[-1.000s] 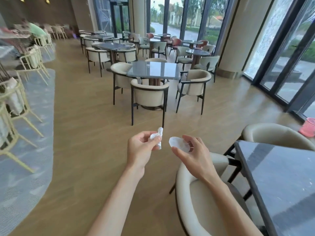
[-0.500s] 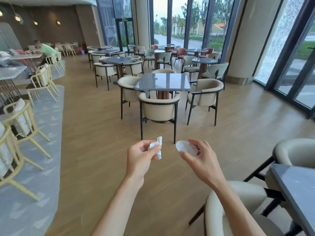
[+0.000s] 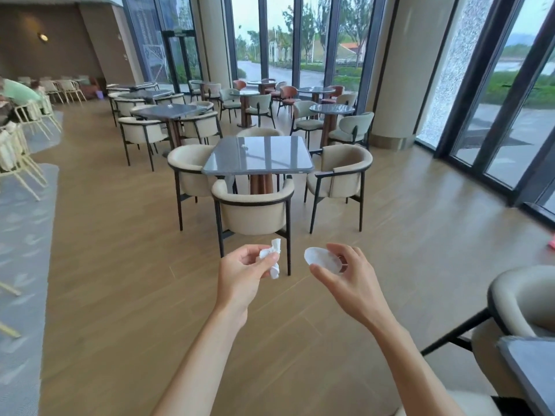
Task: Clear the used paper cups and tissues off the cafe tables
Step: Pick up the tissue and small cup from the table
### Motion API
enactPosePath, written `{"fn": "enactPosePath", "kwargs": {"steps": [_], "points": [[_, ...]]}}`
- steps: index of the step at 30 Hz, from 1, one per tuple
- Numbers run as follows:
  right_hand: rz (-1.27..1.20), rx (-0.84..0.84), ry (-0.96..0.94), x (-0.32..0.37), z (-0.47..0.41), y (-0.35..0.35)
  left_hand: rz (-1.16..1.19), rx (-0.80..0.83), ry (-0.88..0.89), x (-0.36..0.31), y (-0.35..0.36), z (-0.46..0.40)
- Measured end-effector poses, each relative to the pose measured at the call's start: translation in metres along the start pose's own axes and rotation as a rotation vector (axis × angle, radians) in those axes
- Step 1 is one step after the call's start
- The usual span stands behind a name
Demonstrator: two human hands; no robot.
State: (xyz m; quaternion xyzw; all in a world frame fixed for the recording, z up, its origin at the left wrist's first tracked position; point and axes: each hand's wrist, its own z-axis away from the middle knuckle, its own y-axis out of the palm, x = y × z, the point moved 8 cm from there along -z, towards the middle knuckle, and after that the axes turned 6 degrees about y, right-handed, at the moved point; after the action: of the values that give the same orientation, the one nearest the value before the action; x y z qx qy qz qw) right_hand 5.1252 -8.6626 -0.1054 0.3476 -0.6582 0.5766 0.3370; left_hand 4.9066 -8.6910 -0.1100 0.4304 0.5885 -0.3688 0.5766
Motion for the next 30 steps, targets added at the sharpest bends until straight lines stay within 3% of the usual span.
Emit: {"fn": "enactPosePath", "kwargs": {"steps": [15,25,30], "points": [[0.089,-0.265,0.24,-0.029,-0.221,0.035,0.114,0.31,-0.064,0.041,0.095,-0.291],[0.08,-0.466,0.377,-0.091,-0.315,-0.035,0.141,0.601,-0.097,0.064,0.263,-0.368],[0.056,-0.545,0.387,-0.142,-0.365,-0.094,0.126,0.664,-0.092,0.078,0.363,-0.396]]}}
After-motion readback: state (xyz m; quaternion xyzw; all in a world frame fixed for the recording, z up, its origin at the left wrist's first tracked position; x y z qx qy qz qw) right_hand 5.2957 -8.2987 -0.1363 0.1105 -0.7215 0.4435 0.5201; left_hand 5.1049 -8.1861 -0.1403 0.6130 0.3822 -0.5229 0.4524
